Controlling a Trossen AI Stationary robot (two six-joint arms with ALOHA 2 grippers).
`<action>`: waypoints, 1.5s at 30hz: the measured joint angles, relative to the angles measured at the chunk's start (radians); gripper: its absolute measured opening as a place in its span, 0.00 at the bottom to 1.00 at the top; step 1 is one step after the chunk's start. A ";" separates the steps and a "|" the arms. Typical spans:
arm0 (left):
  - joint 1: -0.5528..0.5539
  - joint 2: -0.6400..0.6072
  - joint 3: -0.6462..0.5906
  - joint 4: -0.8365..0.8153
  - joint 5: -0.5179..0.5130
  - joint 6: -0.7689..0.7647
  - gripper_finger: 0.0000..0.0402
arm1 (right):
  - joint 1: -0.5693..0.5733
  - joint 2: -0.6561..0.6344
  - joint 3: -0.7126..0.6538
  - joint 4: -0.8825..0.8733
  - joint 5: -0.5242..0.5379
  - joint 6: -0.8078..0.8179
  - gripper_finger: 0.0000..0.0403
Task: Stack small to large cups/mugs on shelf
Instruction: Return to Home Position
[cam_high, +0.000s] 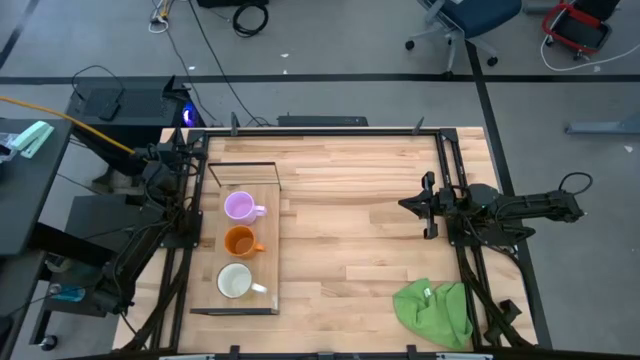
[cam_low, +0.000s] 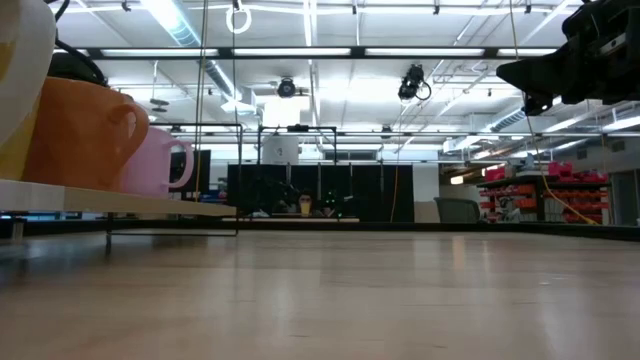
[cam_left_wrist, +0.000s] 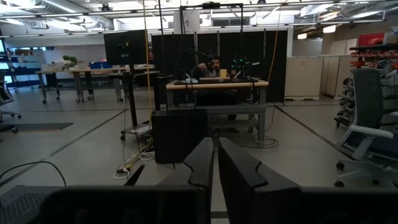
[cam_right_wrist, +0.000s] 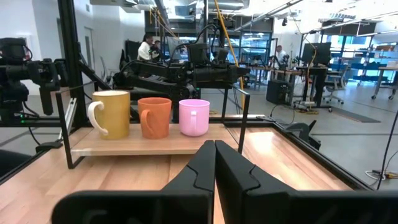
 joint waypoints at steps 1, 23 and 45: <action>0.000 0.000 0.000 0.000 0.000 0.000 0.08 | 0.000 0.000 0.000 0.000 0.000 0.000 0.04; 0.000 0.000 0.000 0.000 0.000 0.000 0.09 | 0.000 0.000 0.000 0.000 0.000 0.000 0.04; 0.000 0.000 0.000 0.000 0.000 0.000 0.10 | 0.000 0.000 0.000 0.000 0.000 0.000 0.04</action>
